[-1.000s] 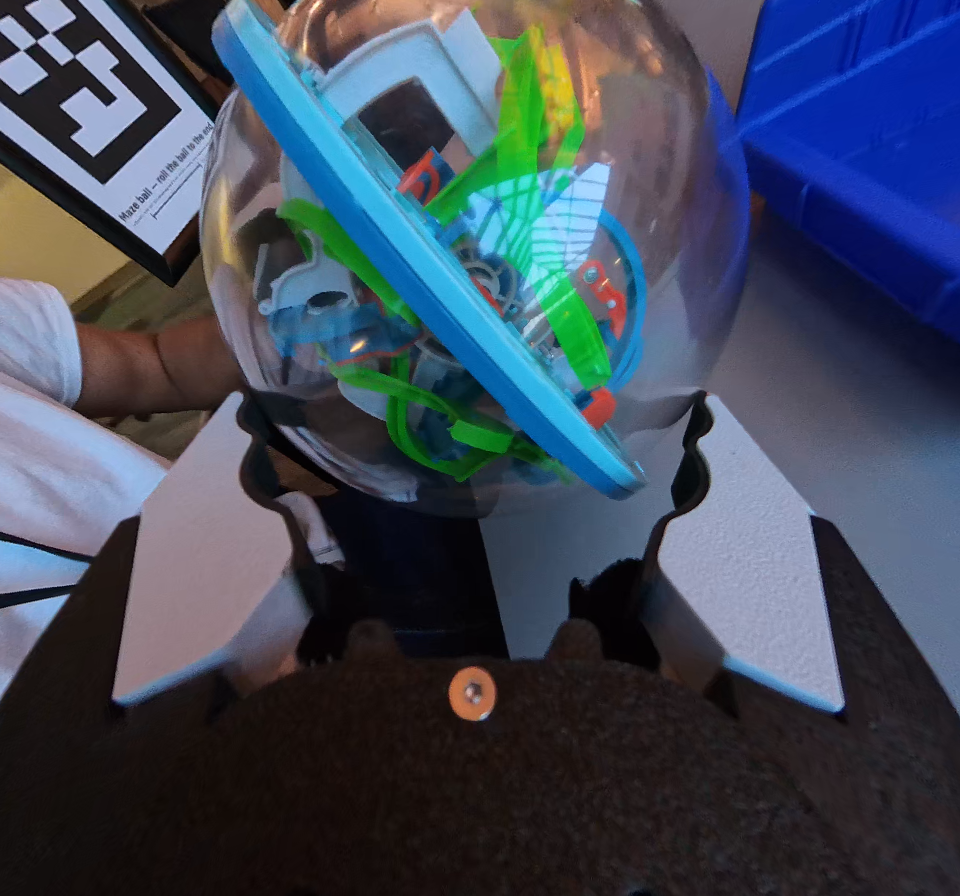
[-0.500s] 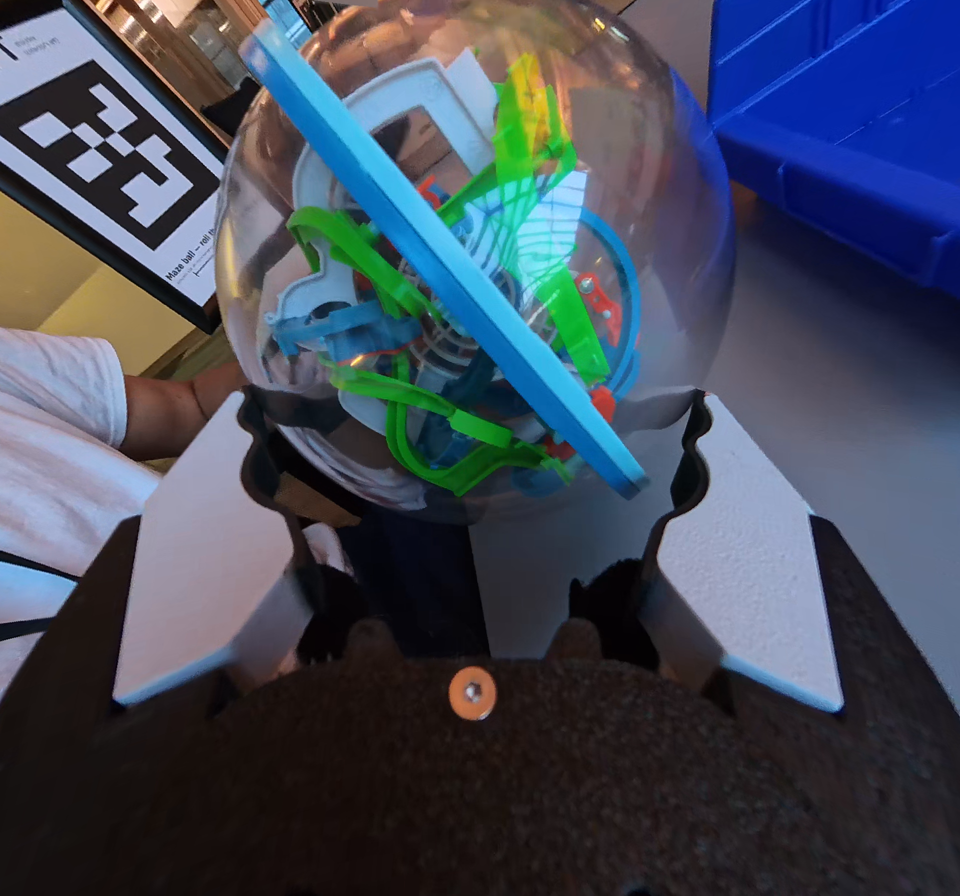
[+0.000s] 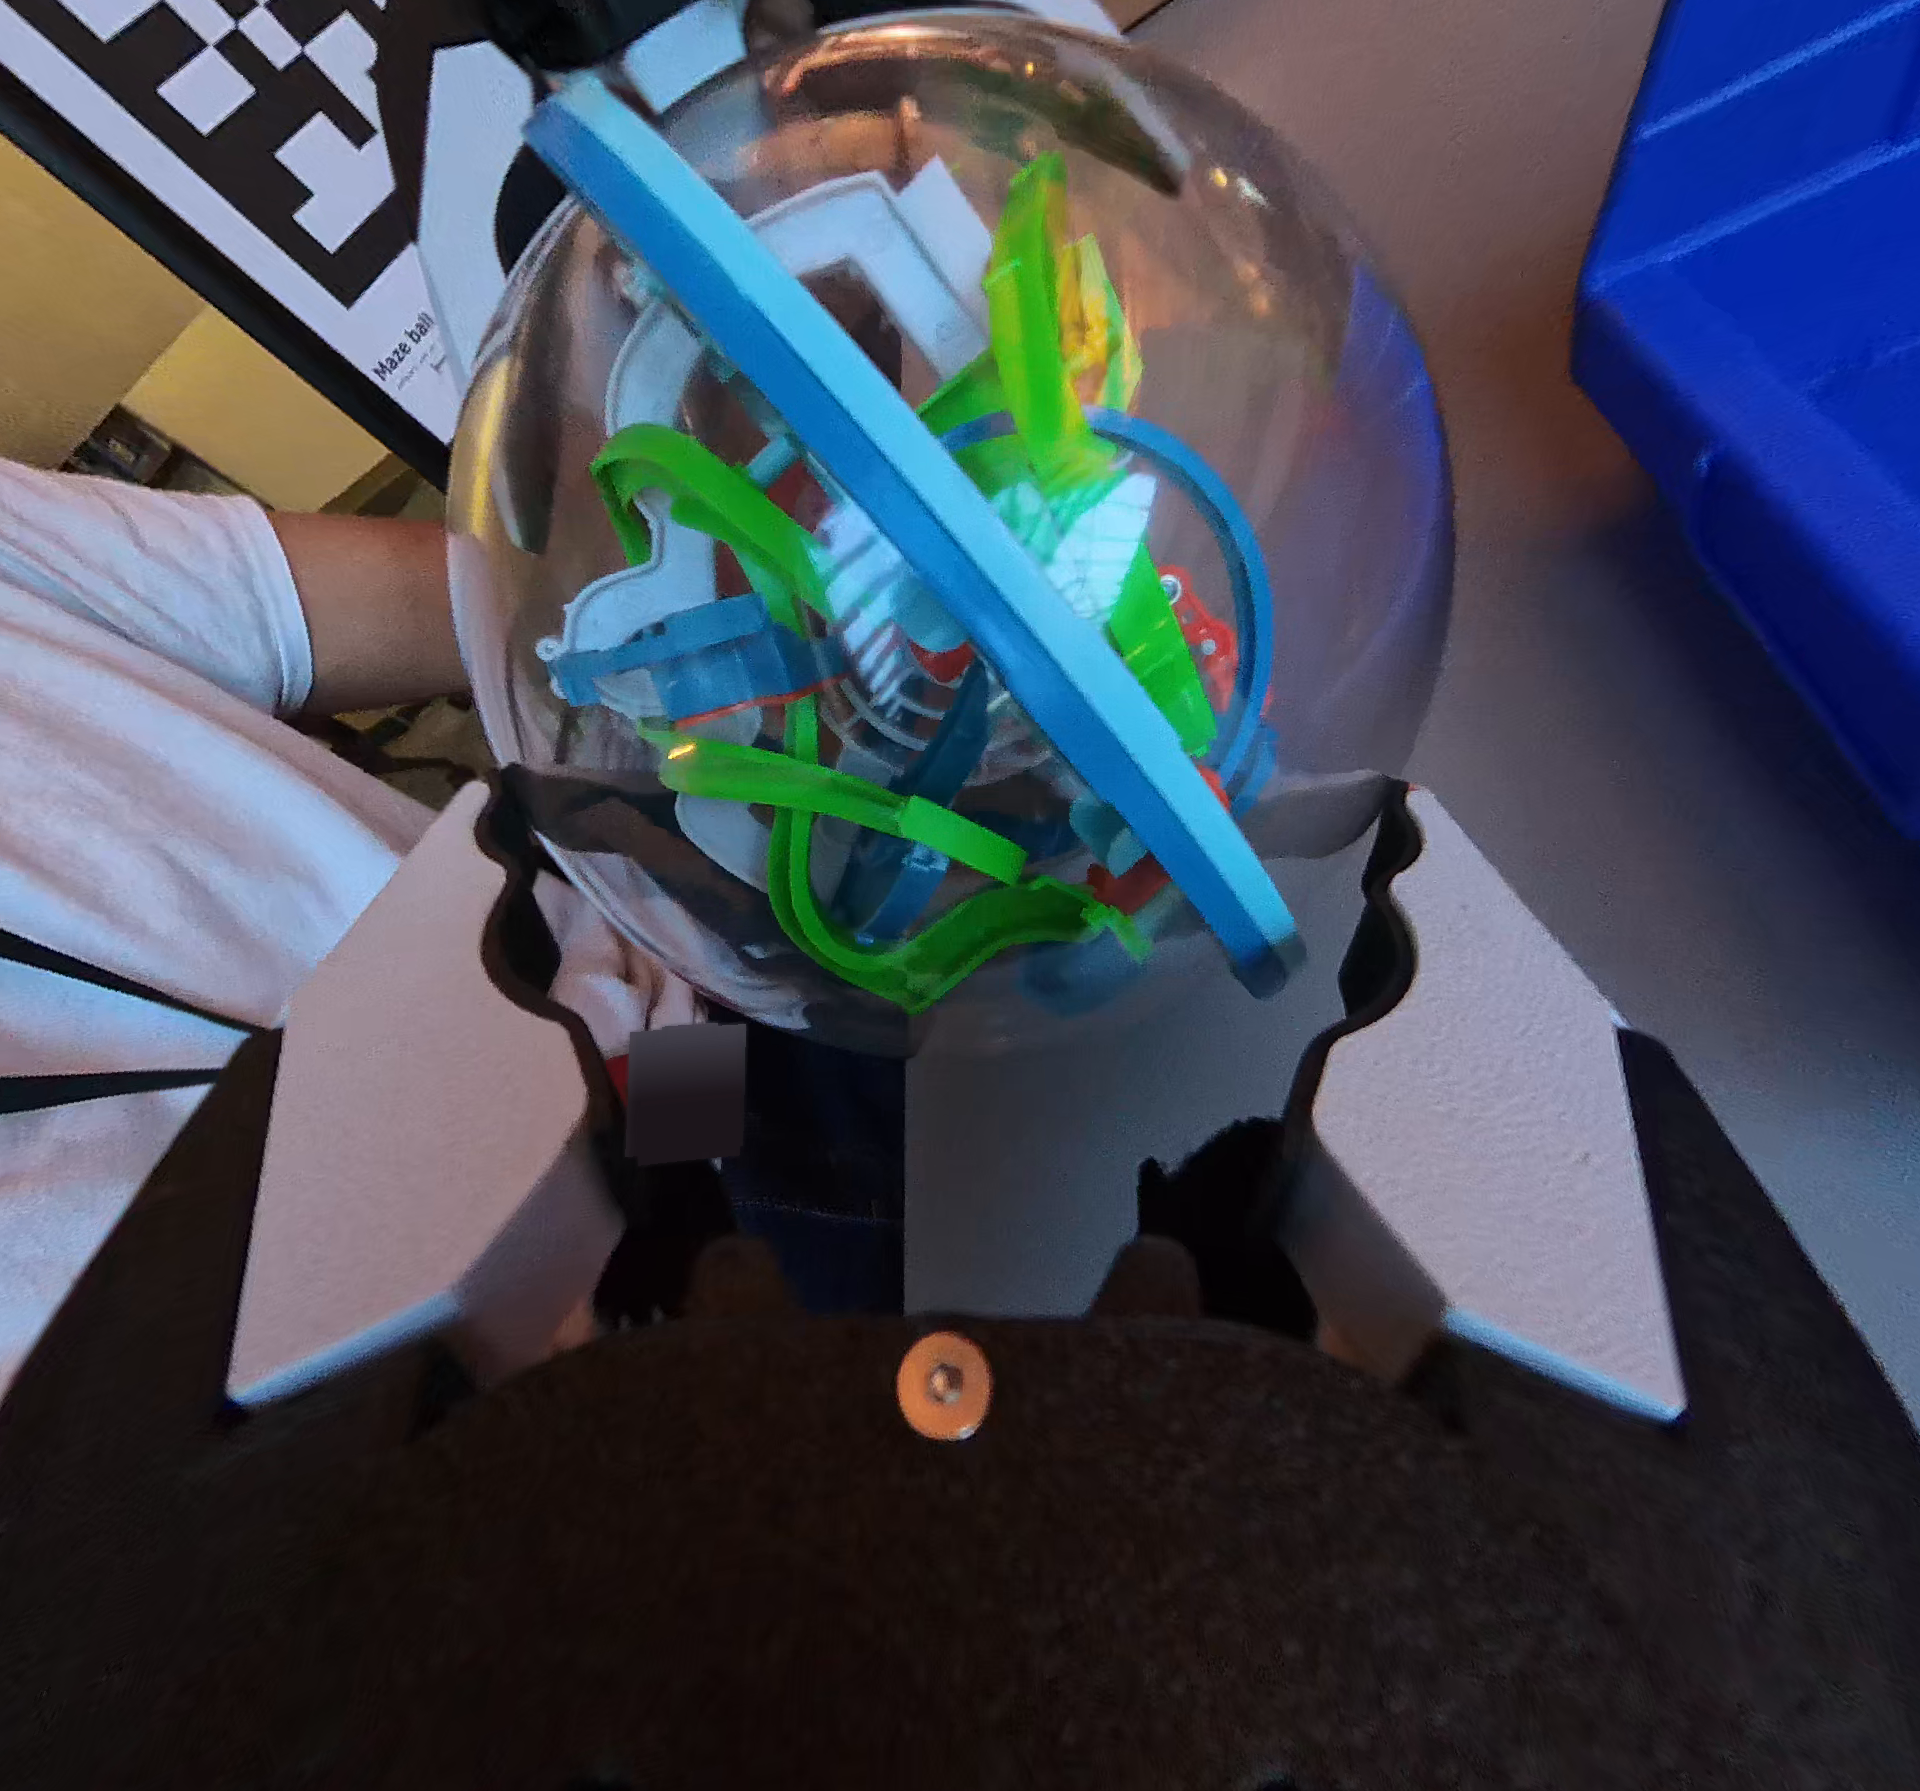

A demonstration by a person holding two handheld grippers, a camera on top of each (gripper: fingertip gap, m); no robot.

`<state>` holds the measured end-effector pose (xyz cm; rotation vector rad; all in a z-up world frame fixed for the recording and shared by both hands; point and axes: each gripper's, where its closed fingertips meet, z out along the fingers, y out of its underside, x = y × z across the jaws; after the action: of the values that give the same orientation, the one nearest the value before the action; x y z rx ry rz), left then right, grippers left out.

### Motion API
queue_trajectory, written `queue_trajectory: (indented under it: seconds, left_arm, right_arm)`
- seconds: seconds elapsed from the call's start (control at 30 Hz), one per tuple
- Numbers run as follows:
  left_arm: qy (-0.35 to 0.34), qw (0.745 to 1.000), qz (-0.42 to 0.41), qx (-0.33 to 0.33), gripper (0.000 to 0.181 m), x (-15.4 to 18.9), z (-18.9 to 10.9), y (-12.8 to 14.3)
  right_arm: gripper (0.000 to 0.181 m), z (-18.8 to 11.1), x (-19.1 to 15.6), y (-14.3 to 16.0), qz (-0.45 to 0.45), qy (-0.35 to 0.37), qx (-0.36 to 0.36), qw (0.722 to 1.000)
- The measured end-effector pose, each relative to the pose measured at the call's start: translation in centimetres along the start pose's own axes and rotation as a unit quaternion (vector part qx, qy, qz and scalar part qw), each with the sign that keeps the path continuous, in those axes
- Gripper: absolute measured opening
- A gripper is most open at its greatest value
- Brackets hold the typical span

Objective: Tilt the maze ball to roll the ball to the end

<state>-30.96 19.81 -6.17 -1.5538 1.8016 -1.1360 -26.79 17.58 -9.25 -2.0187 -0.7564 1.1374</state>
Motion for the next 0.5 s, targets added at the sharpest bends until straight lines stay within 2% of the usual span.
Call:
queue_trajectory:
  seconds: [0.13, 0.2, 0.3, 0.4, 0.5]
  left_arm:
    - [0.007, 1.000, -0.020, -0.017, 0.149, -0.3, 0.0, 0.3]
    - [0.013, 0.999, -0.034, -0.015, 0.148, -0.4, -0.1, 0.5]
    - [0.027, 0.997, -0.067, -0.012, 0.148, -0.7, 0.0, 1.0]
    - [0.034, 0.995, -0.092, 0.003, 0.148, -1.1, -0.1, 1.2]
    - [0.036, 0.991, -0.129, 0.024, 0.148, -1.8, -0.1, 1.2]
  right_arm:
    - [0.152, 0.2, 0.2, -0.4, -0.007, -0.012, 0.009, 1.000]
    - [0.152, 0.2, 0.4, -0.4, -0.044, -0.005, 0.030, 0.999]
    - [0.153, -1.0, 0.6, 0.2, -0.087, 0.030, 0.048, 0.995]
    - [0.156, -2.3, 2.3, 1.9, -0.095, 0.099, 0.042, 0.990]
    - [0.156, -1.2, 3.4, 4.2, -0.110, 0.135, 0.017, 0.985]
